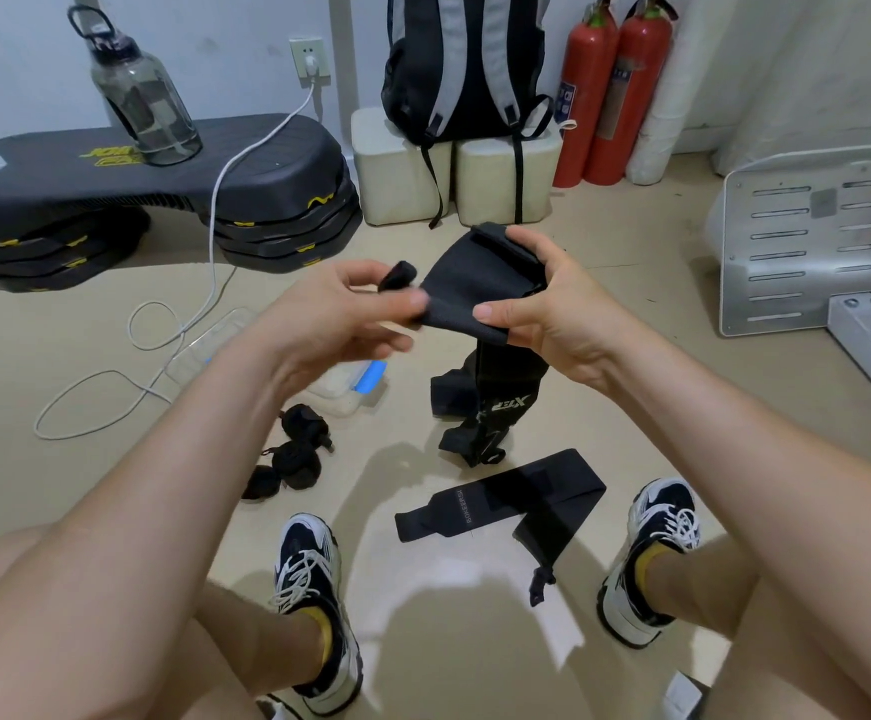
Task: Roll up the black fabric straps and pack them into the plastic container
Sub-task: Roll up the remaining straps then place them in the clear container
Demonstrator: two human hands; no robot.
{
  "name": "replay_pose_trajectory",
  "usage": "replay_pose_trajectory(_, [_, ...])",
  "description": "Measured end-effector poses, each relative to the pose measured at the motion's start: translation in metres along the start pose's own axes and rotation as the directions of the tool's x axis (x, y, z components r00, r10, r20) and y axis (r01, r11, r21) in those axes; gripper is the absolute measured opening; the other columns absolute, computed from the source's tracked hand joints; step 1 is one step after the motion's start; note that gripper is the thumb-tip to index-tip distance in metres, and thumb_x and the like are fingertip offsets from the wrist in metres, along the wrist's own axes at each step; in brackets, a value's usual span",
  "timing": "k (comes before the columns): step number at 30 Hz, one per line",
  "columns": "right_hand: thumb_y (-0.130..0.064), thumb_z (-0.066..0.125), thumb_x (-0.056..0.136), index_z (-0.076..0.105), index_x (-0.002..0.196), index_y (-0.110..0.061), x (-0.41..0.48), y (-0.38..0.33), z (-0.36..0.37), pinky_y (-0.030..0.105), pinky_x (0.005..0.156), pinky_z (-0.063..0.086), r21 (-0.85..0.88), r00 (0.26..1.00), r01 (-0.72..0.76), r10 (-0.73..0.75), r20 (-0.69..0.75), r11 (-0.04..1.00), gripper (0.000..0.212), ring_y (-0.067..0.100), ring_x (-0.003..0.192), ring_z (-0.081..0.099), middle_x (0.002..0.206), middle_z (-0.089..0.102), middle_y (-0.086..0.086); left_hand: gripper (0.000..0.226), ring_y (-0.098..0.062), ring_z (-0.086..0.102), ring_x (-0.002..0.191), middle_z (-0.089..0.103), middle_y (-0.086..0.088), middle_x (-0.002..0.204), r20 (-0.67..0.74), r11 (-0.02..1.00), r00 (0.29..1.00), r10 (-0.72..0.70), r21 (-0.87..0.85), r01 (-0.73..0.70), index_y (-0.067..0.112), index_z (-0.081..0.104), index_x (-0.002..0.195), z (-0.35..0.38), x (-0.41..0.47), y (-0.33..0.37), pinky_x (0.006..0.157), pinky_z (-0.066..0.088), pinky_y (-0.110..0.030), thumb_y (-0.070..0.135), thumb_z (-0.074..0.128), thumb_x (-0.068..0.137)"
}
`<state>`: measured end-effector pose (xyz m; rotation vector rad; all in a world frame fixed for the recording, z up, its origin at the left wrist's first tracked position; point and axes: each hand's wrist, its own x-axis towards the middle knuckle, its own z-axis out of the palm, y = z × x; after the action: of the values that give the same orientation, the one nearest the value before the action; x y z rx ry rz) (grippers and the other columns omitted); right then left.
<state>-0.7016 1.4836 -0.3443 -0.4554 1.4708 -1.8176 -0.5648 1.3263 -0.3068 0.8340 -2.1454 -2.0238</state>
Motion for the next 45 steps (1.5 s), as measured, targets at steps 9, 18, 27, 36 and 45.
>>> replay_pose_trajectory(9, [0.020,0.071,0.073,0.035,0.150,-0.025,-0.003,-0.006,0.001,0.040,0.080,0.060,-0.041,0.999,0.032,-0.033,-0.025,0.999,0.096,0.027,0.115,0.062,0.146,0.035,0.007,0.042,0.004,0.054,0.101,0.062,0.010,0.110,0.054,0.728,0.897,0.440,0.563,-0.391,0.036,0.066,0.107,-0.013,0.003,-0.004,0.091,0.040,-0.016,0.017,0.083,0.073])
replay_pose_trajectory(18, [0.015,0.073,0.068,0.038,0.149,-0.012,-0.003,-0.008,0.001,0.033,0.077,0.059,0.155,0.999,-0.038,0.033,0.038,0.987,0.091,0.027,0.119,0.062,0.144,0.048,0.013,0.043,-0.006,0.064,0.075,0.067,0.010,0.083,0.071,0.881,0.888,0.454,0.112,-0.459,0.014,0.066,0.108,0.009,-0.001,-0.013,0.075,0.053,-0.019,-0.016,0.070,0.077])
replay_pose_trajectory(27, [0.016,0.069,0.071,0.040,0.147,-0.006,-0.006,0.001,0.004,0.036,0.079,0.059,0.285,0.990,-0.125,0.102,0.094,0.950,0.084,0.033,0.115,0.064,0.141,0.051,0.022,0.019,-0.017,0.072,0.064,0.073,-0.004,0.070,0.051,0.936,0.934,0.352,-0.032,-0.351,0.007,0.067,0.090,0.016,0.000,-0.013,0.064,0.056,-0.022,-0.006,0.069,0.077])
replay_pose_trajectory(36, [0.018,0.071,0.071,0.033,0.153,-0.024,-0.005,0.003,0.006,0.046,0.084,0.060,0.064,1.000,-0.018,0.018,0.004,0.998,0.100,0.029,0.115,0.062,0.146,0.040,0.010,0.014,-0.014,0.070,0.063,0.066,0.006,0.061,-0.075,0.986,0.984,0.163,-0.020,-0.165,0.007,0.059,0.079,0.027,0.005,-0.026,0.075,0.060,-0.032,0.008,0.071,0.087])
replay_pose_trajectory(45, [-0.006,0.081,0.056,0.025,0.153,-0.036,-0.010,0.004,0.009,0.047,0.081,0.061,-0.303,0.998,0.061,-0.061,0.010,0.951,0.116,0.028,0.119,0.055,0.144,0.032,0.001,0.012,-0.021,0.068,0.053,0.067,-0.011,0.066,-0.102,0.995,0.990,0.101,0.003,-0.101,0.009,0.067,0.081,0.031,0.001,-0.023,0.056,0.059,-0.028,0.000,0.074,0.083])
